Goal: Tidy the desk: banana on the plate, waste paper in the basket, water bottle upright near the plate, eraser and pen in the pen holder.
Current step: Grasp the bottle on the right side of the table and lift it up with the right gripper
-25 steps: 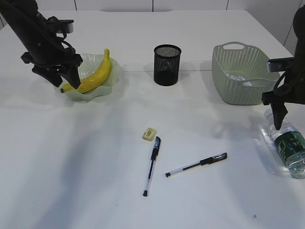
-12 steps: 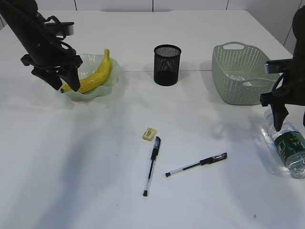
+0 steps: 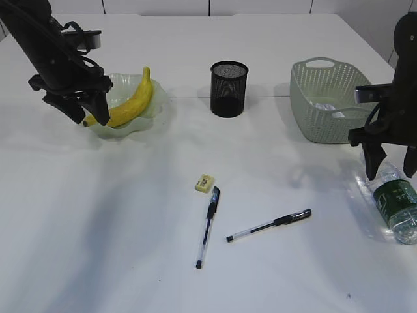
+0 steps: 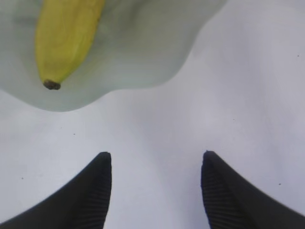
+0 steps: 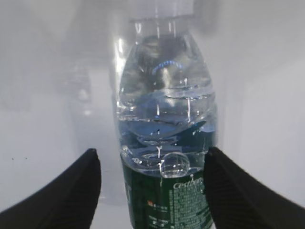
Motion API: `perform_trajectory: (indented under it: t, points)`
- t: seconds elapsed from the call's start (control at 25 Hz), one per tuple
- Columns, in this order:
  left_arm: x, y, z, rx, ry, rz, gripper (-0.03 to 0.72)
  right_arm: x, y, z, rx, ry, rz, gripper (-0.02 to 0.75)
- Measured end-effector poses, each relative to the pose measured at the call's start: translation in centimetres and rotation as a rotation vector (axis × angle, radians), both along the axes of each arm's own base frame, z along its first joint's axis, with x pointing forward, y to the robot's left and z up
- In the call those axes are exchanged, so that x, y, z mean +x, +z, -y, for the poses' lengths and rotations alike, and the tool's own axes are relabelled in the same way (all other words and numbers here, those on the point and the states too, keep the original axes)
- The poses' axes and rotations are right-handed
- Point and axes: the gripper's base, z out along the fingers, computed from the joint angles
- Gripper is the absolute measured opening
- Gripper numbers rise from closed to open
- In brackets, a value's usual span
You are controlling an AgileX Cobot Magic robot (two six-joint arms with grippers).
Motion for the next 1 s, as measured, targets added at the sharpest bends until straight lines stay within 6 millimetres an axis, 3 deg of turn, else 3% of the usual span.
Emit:
perform_trajectory:
  t: [0.44,0.76,1.0]
  points:
    - [0.0,0.0,0.0,0.0,0.0,0.0,0.42,0.4,-0.2,2.4,0.13,-0.012,0.009,0.501]
    - [0.0,0.0,0.0,-0.002,0.0,0.0,0.42,1.4,0.9,2.6,0.135,0.059,0.062,0.5]
    - [0.0,0.0,0.0,-0.002,-0.001,-0.005,0.42,1.6,-0.5,2.7,0.13,0.114,0.029,0.5]
